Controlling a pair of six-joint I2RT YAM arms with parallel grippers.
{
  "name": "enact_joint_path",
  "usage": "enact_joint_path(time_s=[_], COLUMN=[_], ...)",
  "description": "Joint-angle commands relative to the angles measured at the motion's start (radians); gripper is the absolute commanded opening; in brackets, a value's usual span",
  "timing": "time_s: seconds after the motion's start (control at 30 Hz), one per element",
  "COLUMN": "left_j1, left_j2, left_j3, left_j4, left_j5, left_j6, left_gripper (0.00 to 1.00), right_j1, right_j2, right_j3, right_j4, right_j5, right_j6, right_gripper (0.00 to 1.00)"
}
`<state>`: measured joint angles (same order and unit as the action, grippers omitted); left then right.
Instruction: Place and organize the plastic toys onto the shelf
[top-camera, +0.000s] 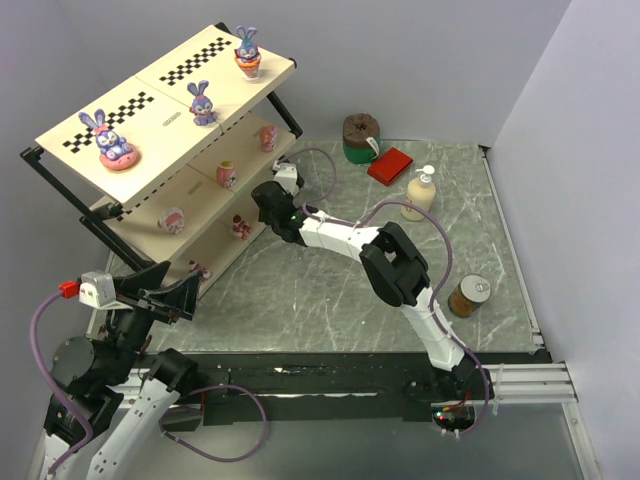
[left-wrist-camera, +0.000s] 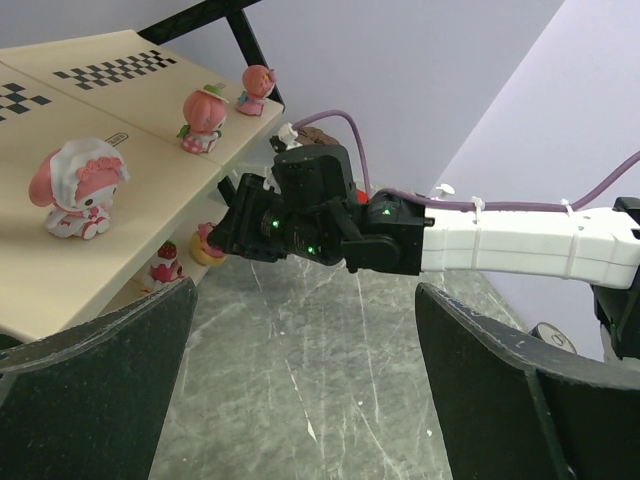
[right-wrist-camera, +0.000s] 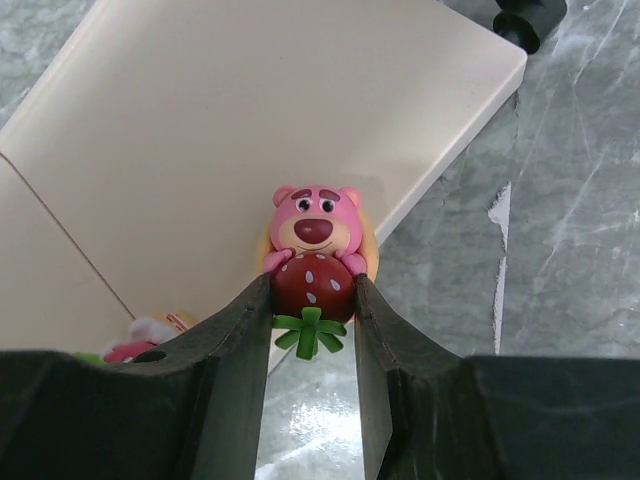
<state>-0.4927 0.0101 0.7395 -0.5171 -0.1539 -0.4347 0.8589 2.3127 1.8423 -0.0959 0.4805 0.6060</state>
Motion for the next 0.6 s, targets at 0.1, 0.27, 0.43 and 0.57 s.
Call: enact_joint_path(time_s=[0.1, 0.27, 0.43, 0.57], left_j1=[0.000, 0.000, 0.000, 0.000], left_j2=[-0.105, -0.102, -0.099, -0.099], left_j3=[0.026, 0.026, 0.023, 0.023], left_j4=[0.031, 0.034, 0.035, 0.034], left_j5=[0.013, 0.016, 0.014, 0.013], left_j6=[-0.002, -0.001, -0.001, 0.002], left_gripper=[0.96, 0.96, 0.96, 0.96], right_j1=[-0.006, -0.008, -0.006, -0.004], right_j2=[0.053, 0.045, 0.033, 0.024], right_j3=[0.118, 0.098, 0.083, 0.078], right_j4=[-0.096, -0.077, -0.068, -0.065], right_j5=[0.007, 0.006, 0.013, 0.015], right_j6=[0.084, 0.086, 0.090, 0.084], right_gripper=[0.05, 0.29, 0.51, 0.62])
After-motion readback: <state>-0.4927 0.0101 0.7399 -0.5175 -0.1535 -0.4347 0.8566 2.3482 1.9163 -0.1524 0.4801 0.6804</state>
